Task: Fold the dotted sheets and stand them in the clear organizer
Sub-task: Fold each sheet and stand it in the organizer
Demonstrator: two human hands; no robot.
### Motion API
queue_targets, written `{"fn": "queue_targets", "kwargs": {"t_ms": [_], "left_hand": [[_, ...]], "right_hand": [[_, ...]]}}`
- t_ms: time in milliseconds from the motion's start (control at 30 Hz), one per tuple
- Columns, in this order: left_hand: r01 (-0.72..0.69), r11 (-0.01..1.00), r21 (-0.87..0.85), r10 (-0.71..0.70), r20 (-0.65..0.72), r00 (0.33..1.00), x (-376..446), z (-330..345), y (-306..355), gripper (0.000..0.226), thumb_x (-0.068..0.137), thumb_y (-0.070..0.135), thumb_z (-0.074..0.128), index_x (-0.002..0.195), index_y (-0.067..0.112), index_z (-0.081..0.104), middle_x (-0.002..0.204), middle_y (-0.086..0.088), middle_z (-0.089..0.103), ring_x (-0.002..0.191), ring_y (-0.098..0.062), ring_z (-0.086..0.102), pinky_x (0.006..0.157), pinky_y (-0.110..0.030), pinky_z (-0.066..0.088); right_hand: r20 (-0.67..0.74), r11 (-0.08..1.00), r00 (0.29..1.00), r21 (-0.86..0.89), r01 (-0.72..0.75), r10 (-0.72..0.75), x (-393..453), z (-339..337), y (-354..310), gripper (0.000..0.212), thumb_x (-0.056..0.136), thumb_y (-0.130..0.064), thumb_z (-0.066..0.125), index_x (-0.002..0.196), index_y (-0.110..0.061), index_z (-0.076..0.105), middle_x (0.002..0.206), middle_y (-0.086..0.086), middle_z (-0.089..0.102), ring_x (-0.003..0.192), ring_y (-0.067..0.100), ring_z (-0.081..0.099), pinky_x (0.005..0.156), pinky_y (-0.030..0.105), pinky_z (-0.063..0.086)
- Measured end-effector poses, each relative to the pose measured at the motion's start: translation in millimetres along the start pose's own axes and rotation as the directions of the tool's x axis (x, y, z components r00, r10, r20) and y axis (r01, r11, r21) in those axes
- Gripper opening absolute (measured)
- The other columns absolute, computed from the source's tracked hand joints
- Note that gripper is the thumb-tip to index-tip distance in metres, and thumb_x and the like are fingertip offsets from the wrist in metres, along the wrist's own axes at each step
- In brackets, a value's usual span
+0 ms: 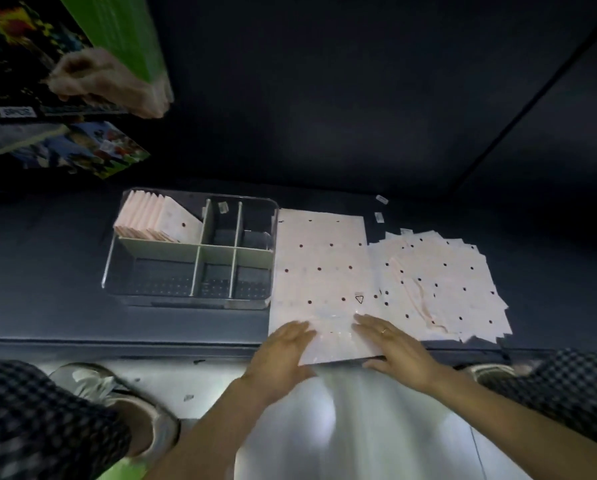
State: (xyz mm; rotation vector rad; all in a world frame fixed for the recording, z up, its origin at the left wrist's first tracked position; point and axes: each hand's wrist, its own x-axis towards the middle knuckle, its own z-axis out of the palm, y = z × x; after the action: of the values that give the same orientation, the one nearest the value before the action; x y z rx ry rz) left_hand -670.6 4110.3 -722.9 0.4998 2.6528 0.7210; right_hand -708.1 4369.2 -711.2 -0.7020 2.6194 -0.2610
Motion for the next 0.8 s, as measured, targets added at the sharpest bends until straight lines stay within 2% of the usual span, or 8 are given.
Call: {"fn": "queue_targets", "kwargs": {"t_ms": [100, 233, 367, 467, 567, 633, 700, 800], "left_hand": [[-0.053, 0.982, 0.182, 0.046, 0.046, 0.998, -10.1, 19.6, -5.9, 0.071, 0.092, 0.041, 0.053, 0.151, 0.027, 0.016, 0.159, 0.008, 0.0, 0.146, -0.011, -0.003, 0.114, -0.024, -0.011], [-0.065, 0.994, 0.084, 0.074, -0.101, 0.992, -11.2, 18.8, 1.4, 0.035, 0.097, 0.033, 0.049, 0.132, 0.028, 0.054, 0.152, 0.01, 0.032, 0.143, -0.01, 0.022, 0.115, -0.02, 0.005], [-0.049, 0.999, 0.014, 0.05, -0.084, 0.995, -9.6, 4.4, 9.0, 0.034, 0.093, 0.043, 0.053, 0.124, 0.03, 0.061, 0.142, 0.013, 0.047, 0.132, -0.008, 0.041, 0.105, -0.016, 0.027], [0.034, 0.993, -0.115, -0.024, 0.086, 0.996, -7.5, -16.5, 20.8, 0.056, 0.082, 0.056, 0.063, 0.133, 0.038, 0.049, 0.141, 0.02, 0.044, 0.129, -0.003, 0.039, 0.103, -0.017, 0.03], [0.077, 0.978, -0.196, -0.061, 0.087, 0.994, 2.2, -44.7, 35.0, 0.026, 0.086, 0.033, 0.065, 0.112, 0.029, 0.064, 0.112, 0.009, 0.067, 0.108, -0.015, 0.059, 0.093, -0.03, 0.046], [0.088, 0.962, -0.259, -0.089, 0.008, 0.996, 9.2, -65.0, 41.8, 0.016, 0.087, 0.022, 0.065, 0.102, 0.025, 0.068, 0.098, 0.004, 0.07, 0.095, -0.019, 0.063, 0.084, -0.03, 0.048], [0.094, 0.951, -0.294, -0.142, -0.146, 0.979, 15.2, -81.3, 44.5, 0.024, 0.087, 0.02, 0.066, 0.11, 0.028, 0.066, 0.105, 0.008, 0.068, 0.095, -0.016, 0.063, 0.083, -0.028, 0.049], [0.027, 0.973, -0.23, -0.144, -0.508, 0.849, 19.0, -90.6, 47.2, 0.037, 0.089, 0.018, 0.064, 0.124, 0.028, 0.058, 0.122, 0.012, 0.06, 0.108, -0.008, 0.053, 0.09, -0.023, 0.041]], "right_hand": [[-0.143, 0.983, 0.979, -0.135, 0.127, -0.146, -13.9, 14.3, 6.5, 0.063, 0.07, -0.022, 0.083, 0.127, -0.01, 0.059, 0.137, 0.007, 0.052, 0.125, 0.025, 0.052, 0.1, 0.038, 0.044], [-0.329, 0.974, 0.917, -0.11, 0.199, -0.225, -20.6, 15.6, 5.3, 0.035, 0.067, -0.014, 0.084, 0.1, -0.016, 0.074, 0.114, 0.002, 0.069, 0.105, 0.021, 0.066, 0.083, 0.033, 0.056], [-0.06, 0.989, 0.995, 0.12, 0.081, -0.074, -17.9, -14.3, 6.3, 0.03, 0.097, -0.034, 0.047, 0.114, -0.021, 0.068, 0.119, -0.006, 0.066, 0.111, 0.009, 0.058, 0.094, 0.021, 0.043], [0.079, 0.947, 0.995, 0.32, 0.033, -0.061, -15.6, -50.8, 4.9, 0.021, 0.098, -0.024, 0.048, 0.099, -0.016, 0.068, 0.087, -0.009, 0.067, 0.078, 0.003, 0.055, 0.079, 0.02, 0.042], [0.166, 0.871, 0.983, 0.491, -0.013, -0.079, -13.1, -91.3, 3.2, 0.022, 0.097, -0.023, 0.052, 0.077, -0.024, 0.062, 0.07, -0.022, 0.059, 0.069, -0.006, 0.053, 0.07, 0.01, 0.04], [0.201, 0.846, 0.976, 0.532, -0.04, -0.08, -7.1, -114.3, 3.0, 0.029, 0.097, -0.021, 0.052, 0.069, -0.03, 0.058, 0.064, -0.025, 0.056, 0.063, -0.01, 0.049, 0.067, 0.006, 0.036], [0.194, 0.826, 0.98, 0.56, -0.068, -0.051, 4.7, -129.8, 7.9, 0.029, 0.097, -0.02, 0.052, 0.069, -0.028, 0.058, 0.062, -0.024, 0.055, 0.06, -0.01, 0.047, 0.065, 0.003, 0.036], [0.107, 0.819, 0.994, 0.567, -0.082, 0.025, 31.2, -136.2, 19.9, 0.02, 0.095, -0.021, 0.055, 0.078, -0.019, 0.063, 0.065, -0.024, 0.059, 0.062, -0.014, 0.051, 0.063, 0.0, 0.035]]}}
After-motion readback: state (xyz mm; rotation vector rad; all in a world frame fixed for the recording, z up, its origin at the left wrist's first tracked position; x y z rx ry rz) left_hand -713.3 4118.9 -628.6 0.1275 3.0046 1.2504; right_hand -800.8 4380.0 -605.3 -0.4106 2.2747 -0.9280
